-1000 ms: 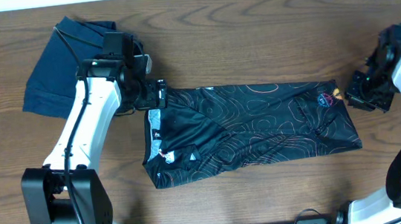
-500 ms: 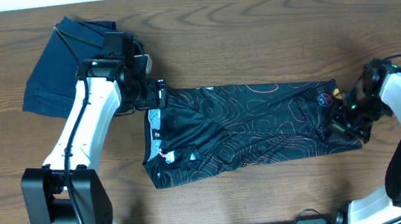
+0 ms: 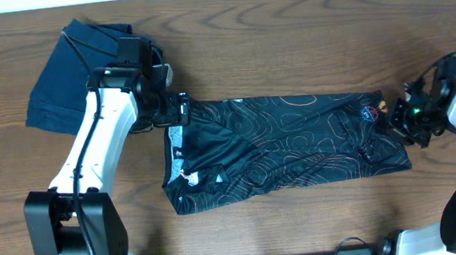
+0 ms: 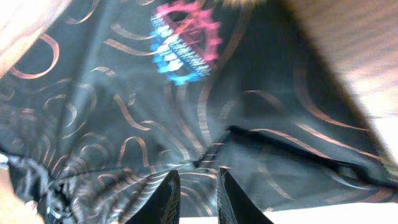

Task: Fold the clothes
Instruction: 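Fold the jersey strip's right end leftward with the right gripper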

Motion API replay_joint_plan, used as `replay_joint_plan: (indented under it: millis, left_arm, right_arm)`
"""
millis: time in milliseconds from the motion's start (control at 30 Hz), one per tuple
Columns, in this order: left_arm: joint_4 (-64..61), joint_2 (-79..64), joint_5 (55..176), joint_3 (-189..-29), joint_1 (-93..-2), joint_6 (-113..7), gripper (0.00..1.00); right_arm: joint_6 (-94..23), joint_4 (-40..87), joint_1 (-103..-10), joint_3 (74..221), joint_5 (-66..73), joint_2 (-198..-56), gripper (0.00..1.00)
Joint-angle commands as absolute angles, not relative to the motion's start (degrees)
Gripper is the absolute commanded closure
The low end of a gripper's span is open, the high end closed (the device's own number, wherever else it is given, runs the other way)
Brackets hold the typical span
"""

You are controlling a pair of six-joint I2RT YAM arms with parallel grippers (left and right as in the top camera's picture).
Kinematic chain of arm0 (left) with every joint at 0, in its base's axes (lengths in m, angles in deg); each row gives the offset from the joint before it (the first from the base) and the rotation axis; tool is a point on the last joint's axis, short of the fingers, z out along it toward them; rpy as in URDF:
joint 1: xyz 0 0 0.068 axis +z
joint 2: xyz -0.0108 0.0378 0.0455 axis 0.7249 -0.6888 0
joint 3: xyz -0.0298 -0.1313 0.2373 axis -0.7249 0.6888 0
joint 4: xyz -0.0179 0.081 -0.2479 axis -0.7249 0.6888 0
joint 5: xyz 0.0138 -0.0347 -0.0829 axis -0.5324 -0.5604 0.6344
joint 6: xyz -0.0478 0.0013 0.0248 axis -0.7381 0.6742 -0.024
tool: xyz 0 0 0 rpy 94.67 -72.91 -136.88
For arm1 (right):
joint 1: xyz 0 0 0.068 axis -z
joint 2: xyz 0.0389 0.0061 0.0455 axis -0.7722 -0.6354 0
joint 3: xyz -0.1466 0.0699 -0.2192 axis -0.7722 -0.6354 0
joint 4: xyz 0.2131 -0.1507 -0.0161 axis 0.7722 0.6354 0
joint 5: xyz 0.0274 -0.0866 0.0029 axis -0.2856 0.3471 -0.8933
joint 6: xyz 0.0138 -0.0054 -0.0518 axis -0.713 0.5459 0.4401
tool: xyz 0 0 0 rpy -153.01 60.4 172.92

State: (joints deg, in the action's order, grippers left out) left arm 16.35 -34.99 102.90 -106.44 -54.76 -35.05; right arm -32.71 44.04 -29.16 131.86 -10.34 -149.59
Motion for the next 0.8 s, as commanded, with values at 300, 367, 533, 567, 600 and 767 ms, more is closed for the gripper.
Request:
replay_joint_plan:
  millis: [300, 367, 533, 567, 600, 767]
  left_arm:
    - [16.3, -34.3, 103.2, -106.7, -54.5, -34.8, 0.12]
    - [16.2, -34.3, 103.2, -106.8, -54.5, -34.8, 0.12]
    - [16.2, -34.3, 103.2, -106.8, -54.5, -34.8, 0.12]
    - [16.2, -34.3, 103.2, -106.7, -54.5, -34.7, 0.12]
    - [16.2, -34.3, 103.2, -106.8, -54.5, -34.7, 0.12]
    - [16.3, -34.3, 103.2, -106.7, -54.5, -34.7, 0.12]
  right_arm:
    - [-41.8, 41.7, -28.4, 124.1, 1.7, -150.4, 0.95]
    - [-40.9, 46.3, -28.5, 124.0, 1.9, -150.4, 0.95]
    - [-35.6, 54.4, -28.8, 124.0, -4.8, -149.5, 0.96]
    - [-35.2, 54.6, -28.8, 124.0, -6.4, -149.2, 0.95]
    - [-35.0, 54.5, -28.7, 124.1, -8.0, -148.6, 0.95]
    - [-30.2, 45.6, -28.7, 125.5, -15.6, -143.3, 0.93]
